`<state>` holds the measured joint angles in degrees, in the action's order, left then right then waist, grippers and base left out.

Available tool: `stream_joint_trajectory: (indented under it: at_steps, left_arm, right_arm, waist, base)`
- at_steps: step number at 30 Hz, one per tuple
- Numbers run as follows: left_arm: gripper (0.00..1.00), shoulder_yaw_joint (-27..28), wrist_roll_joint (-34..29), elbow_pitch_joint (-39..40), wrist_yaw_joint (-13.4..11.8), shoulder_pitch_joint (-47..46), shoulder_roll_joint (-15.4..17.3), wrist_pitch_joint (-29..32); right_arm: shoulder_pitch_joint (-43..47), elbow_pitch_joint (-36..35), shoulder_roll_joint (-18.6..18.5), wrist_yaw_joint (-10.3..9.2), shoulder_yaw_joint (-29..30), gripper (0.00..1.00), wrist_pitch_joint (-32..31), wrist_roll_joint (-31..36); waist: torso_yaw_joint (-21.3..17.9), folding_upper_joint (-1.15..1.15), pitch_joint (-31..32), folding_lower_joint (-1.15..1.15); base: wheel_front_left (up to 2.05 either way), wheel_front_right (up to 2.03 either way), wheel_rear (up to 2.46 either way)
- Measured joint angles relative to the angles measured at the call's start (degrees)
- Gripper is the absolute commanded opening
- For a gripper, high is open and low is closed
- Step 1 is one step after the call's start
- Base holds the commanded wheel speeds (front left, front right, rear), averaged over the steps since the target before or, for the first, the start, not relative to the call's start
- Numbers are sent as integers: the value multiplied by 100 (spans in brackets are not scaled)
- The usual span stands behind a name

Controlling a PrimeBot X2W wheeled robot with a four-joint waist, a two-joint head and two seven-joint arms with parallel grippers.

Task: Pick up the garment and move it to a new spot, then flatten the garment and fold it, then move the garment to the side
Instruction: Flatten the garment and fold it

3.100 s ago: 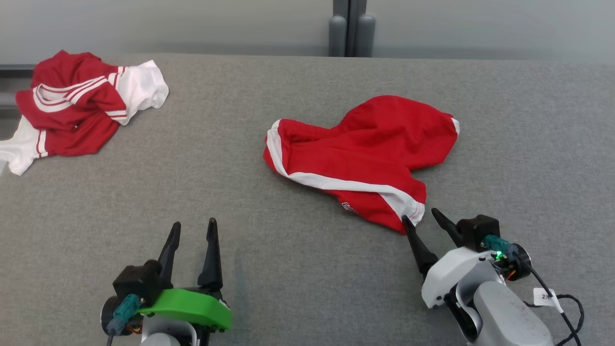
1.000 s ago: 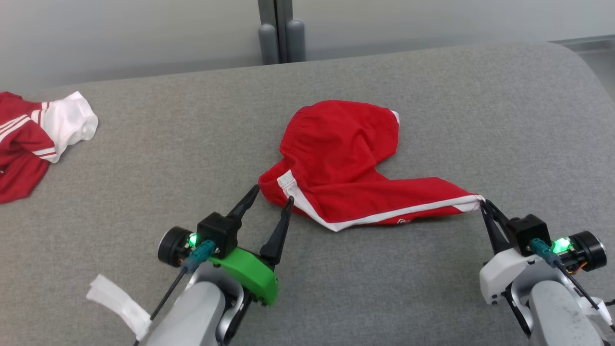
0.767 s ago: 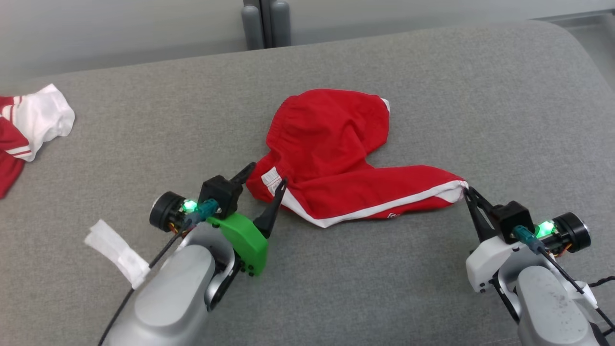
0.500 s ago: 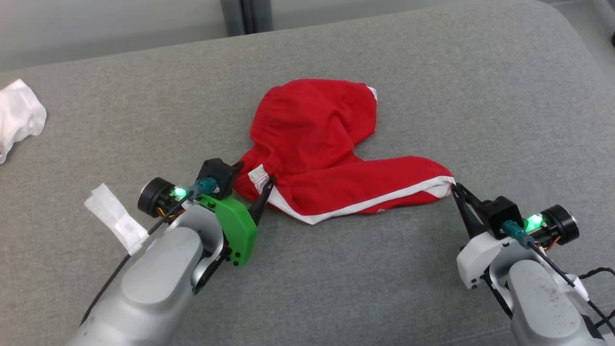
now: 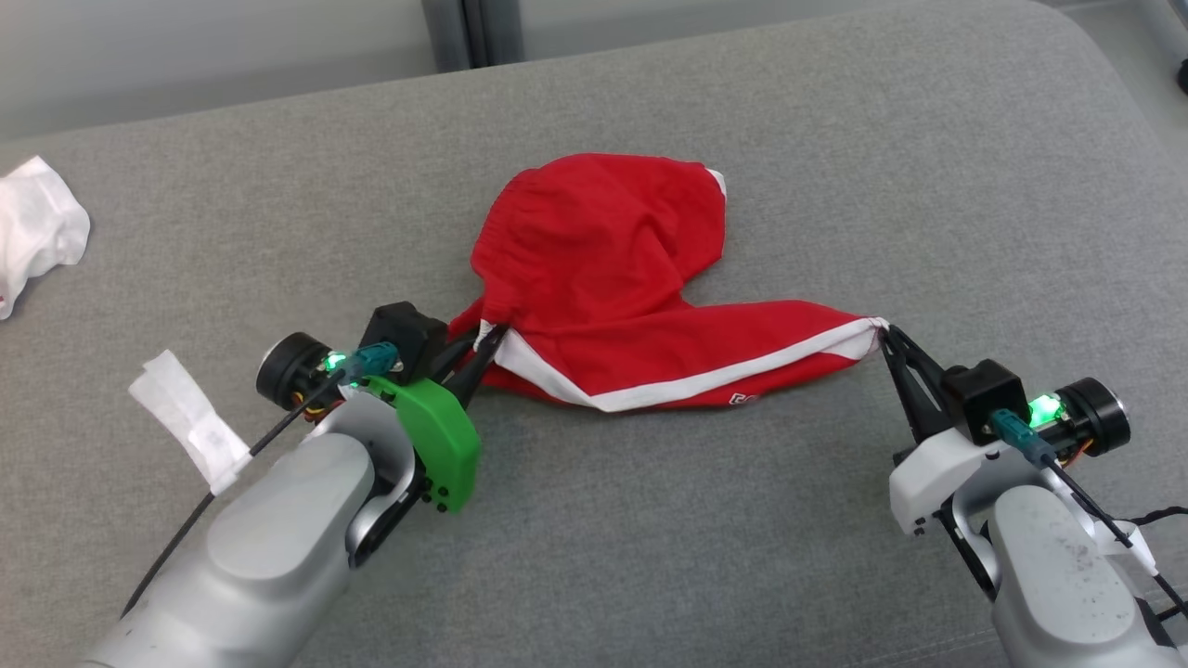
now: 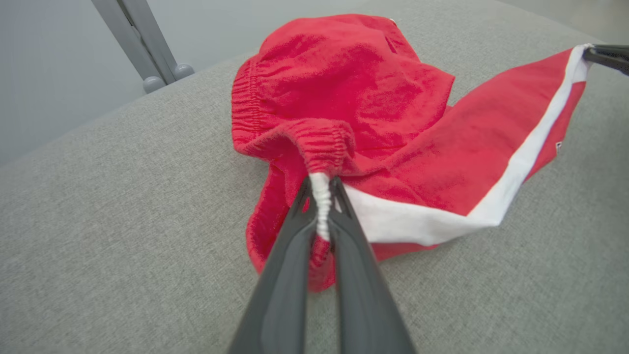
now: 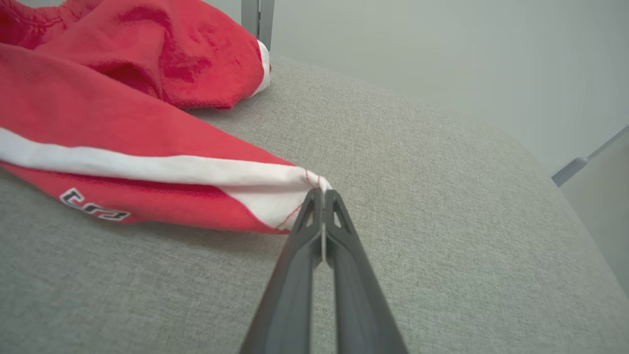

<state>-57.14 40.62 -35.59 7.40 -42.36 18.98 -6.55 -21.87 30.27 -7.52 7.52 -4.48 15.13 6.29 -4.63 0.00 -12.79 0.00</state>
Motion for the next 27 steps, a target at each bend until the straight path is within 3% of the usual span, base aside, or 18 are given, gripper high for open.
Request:
stream_joint_trajectory:
  at_steps: [10, 20, 27]
  left_arm:
    - [0, 728, 328, 901, -92, 11, 275, -768]
    - [0, 1884, -11, 3272, -597, 259, 770, -849]
    - [0, 2272, -147, 4544, -857, 355, 1144, -747]
  right_arm:
    - [-15, -1180, -171, 0, 13, 0, 0, -398]
    - [-40, -3408, -506, 0, 29, 0, -268, -619]
    - [-43, -4830, -619, 0, 131, 0, -735, -619]
  waist:
    - [53, 0, 461, 0]
    - [109, 0, 1101, 0]
    - [95, 0, 1276, 0]
  base:
    - [0, 0, 0]
    - [0, 0, 0]
    - [0, 0, 0]
